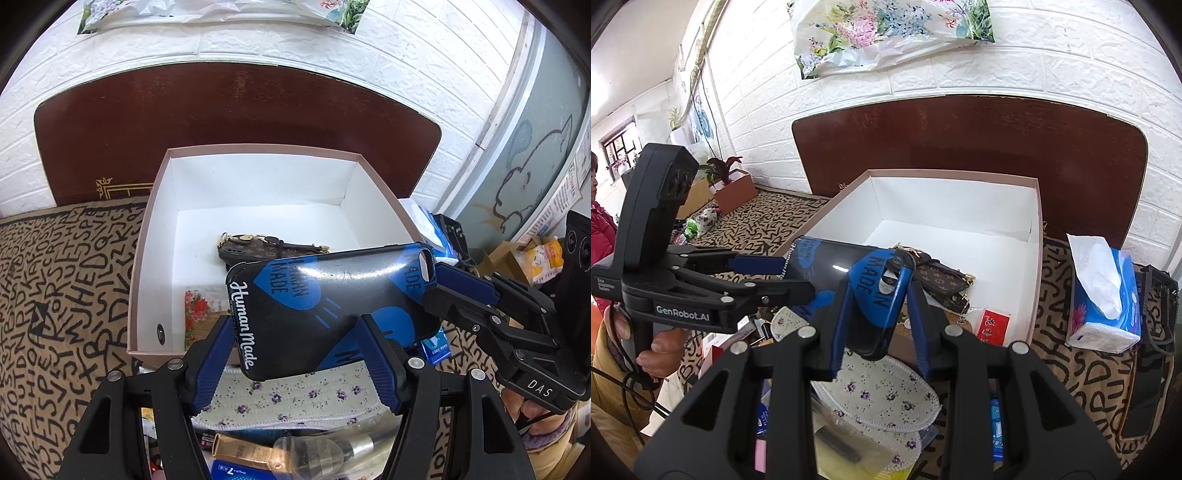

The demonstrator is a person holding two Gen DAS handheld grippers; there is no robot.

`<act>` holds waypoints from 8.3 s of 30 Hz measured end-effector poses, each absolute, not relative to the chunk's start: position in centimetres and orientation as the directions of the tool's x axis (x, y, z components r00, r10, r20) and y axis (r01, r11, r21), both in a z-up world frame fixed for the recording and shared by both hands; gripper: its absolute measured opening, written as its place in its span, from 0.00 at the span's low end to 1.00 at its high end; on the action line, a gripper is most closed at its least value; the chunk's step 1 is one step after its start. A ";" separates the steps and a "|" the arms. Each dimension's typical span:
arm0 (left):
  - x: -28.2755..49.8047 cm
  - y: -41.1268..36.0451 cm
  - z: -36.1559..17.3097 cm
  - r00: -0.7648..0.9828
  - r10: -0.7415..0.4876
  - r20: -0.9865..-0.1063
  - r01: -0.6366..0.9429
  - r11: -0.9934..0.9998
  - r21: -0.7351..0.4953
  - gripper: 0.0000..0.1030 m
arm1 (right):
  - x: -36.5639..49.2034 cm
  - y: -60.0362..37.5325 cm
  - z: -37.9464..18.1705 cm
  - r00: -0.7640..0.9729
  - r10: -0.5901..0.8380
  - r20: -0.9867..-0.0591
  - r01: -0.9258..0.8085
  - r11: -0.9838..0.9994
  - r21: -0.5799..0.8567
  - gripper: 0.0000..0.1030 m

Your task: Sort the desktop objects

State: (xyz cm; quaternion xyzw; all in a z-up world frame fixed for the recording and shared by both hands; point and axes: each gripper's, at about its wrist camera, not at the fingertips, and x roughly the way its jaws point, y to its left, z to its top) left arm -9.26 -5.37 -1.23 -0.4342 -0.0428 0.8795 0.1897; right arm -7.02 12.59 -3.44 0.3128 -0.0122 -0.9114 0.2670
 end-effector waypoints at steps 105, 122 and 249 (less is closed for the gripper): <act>-17.6 -5.2 -7.2 -0.462 0.276 -0.843 -0.185 -0.959 -0.213 0.66 | -16.6 11.4 -9.1 -0.566 -0.434 -0.701 0.365 -0.894 0.258 0.33; -14.1 -5.6 -4.6 -0.555 0.333 -0.762 -0.263 -0.940 -0.219 0.66 | -14.2 13.0 -8.1 -0.594 -0.470 -0.653 0.378 -0.879 0.290 0.33; -6.5 -7.0 -9.1 -0.436 0.297 -0.850 -0.365 -0.921 -0.135 0.67 | -4.1 17.1 -15.0 -0.596 -0.453 -0.663 0.255 -0.890 0.378 0.37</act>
